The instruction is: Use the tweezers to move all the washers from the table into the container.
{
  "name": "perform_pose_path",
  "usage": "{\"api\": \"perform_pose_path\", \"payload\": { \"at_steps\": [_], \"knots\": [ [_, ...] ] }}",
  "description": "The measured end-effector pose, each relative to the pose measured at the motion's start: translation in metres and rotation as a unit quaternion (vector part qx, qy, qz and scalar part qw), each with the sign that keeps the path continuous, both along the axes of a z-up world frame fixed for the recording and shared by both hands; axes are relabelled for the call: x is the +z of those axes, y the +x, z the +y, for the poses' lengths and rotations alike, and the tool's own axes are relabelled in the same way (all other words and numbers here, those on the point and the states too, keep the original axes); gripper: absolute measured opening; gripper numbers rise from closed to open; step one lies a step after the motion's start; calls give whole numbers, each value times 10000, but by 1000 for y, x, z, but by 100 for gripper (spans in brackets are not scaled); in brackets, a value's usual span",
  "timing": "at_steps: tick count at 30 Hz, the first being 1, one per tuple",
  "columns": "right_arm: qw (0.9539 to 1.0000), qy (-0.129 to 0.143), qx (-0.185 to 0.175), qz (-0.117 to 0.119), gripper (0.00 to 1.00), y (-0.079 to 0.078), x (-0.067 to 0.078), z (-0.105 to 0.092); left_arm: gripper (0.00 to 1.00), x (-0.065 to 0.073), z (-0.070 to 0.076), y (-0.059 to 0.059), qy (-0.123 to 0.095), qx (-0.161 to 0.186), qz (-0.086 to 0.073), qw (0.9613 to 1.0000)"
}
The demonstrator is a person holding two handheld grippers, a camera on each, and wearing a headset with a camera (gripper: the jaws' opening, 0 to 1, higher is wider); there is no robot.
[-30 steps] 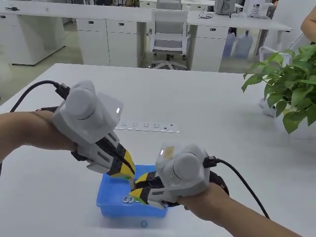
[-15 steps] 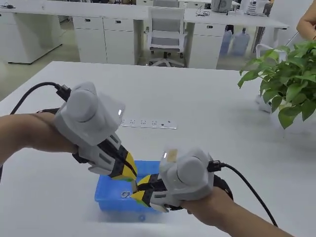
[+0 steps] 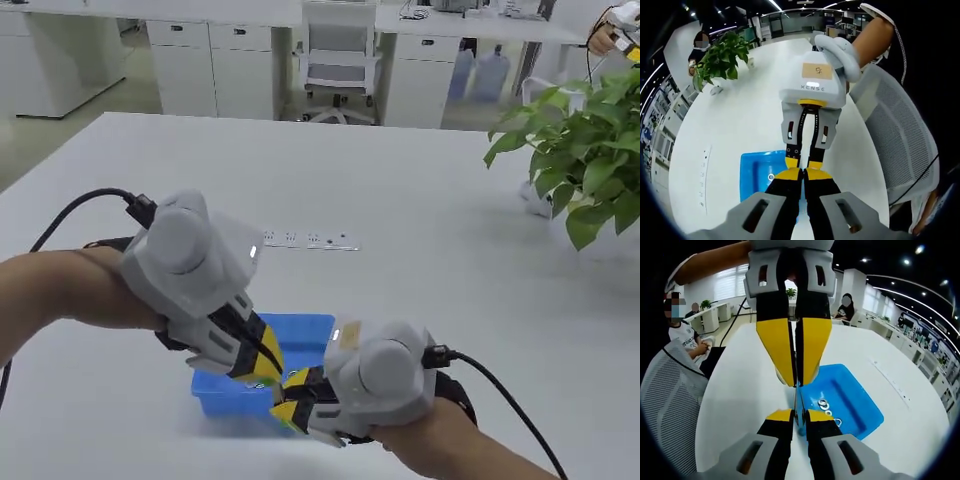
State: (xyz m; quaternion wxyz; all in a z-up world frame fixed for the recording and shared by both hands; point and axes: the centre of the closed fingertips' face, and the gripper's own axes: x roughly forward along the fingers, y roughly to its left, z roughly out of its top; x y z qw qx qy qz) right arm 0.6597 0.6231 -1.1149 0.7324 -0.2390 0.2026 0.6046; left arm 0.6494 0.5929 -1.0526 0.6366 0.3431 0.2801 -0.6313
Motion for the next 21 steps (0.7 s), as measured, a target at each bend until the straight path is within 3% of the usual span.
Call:
{"api": "perform_pose_path", "payload": {
  "at_steps": [21],
  "knots": [
    [9999, -155, -37, 12, 11, -2, -25, -1, 5, -26, 1, 1, -19, -20, 95, 10000]
  ]
}}
